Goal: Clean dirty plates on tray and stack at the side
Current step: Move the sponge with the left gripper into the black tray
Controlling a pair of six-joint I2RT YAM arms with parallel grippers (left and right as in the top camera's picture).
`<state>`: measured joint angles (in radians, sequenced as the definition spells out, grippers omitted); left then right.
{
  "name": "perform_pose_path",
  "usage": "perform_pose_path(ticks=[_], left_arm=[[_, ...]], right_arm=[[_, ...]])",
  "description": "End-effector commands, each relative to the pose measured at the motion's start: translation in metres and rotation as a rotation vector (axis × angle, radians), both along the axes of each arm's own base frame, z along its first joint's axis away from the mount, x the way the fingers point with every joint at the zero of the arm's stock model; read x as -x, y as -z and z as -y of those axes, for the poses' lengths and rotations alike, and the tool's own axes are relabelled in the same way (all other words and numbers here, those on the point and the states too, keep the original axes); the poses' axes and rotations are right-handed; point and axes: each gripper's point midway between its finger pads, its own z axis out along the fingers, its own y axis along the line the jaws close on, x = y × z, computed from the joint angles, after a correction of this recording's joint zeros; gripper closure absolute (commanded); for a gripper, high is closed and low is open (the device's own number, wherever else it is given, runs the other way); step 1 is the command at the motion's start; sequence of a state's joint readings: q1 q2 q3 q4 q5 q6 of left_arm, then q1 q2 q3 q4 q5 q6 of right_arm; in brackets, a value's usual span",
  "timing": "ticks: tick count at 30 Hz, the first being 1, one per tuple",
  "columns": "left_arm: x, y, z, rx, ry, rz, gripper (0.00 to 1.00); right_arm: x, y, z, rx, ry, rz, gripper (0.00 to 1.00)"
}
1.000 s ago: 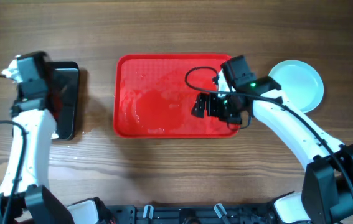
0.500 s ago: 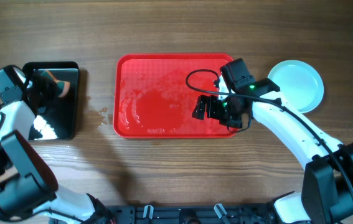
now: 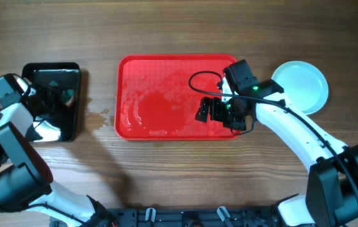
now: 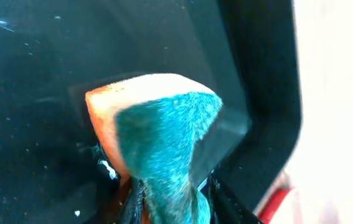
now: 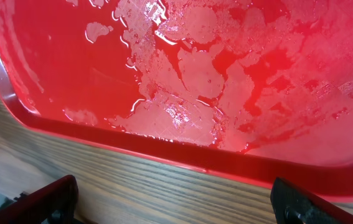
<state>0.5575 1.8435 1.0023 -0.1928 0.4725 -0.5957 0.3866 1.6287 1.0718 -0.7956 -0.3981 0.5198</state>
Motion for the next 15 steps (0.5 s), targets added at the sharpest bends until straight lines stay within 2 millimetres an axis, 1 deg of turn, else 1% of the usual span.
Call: perform_pose_path(ticks=[1,2,4,7,8,9,11,14,15], left_arm=[[-0.007,-0.047,0.003,-0.022,0.028,0.117,0.64],[-0.007,-0.054,0.003,-0.032,0.028,0.130,0.59],[-0.007,-0.065,0.002,-0.046,0.029,0.152,0.55],[-0.006,-0.067,0.003,-0.046,0.028,0.151,0.55],[-0.005,-0.066,0.003,-0.047,0.026,0.145,0.57],[-0.004,-0.065,0.001,-0.055,0.018,0.136,0.60],[-0.003,-0.062,-0.004,-0.085,-0.003,0.116,0.76],[-0.001,-0.055,-0.012,-0.147,-0.031,0.074,0.91],[-0.001,-0.049,-0.012,-0.167,-0.035,0.051,0.96]], right_arm=[[0.002,0.004,0.002,0.019,0.004,-0.004,0.00],[0.002,0.004,0.002,0.019,0.003,-0.004,0.00],[0.001,0.004,0.002,0.018,0.004,-0.001,0.00],[0.000,0.003,0.002,0.015,0.004,0.004,0.00],[0.000,0.003,0.001,0.015,0.004,0.005,0.00],[-0.001,0.003,0.002,0.015,0.004,0.005,0.00],[0.000,0.003,0.002,0.015,0.004,0.005,0.01],[0.000,0.003,0.002,0.015,0.004,0.005,0.00],[-0.001,0.003,0.001,0.015,0.004,0.006,0.00]])
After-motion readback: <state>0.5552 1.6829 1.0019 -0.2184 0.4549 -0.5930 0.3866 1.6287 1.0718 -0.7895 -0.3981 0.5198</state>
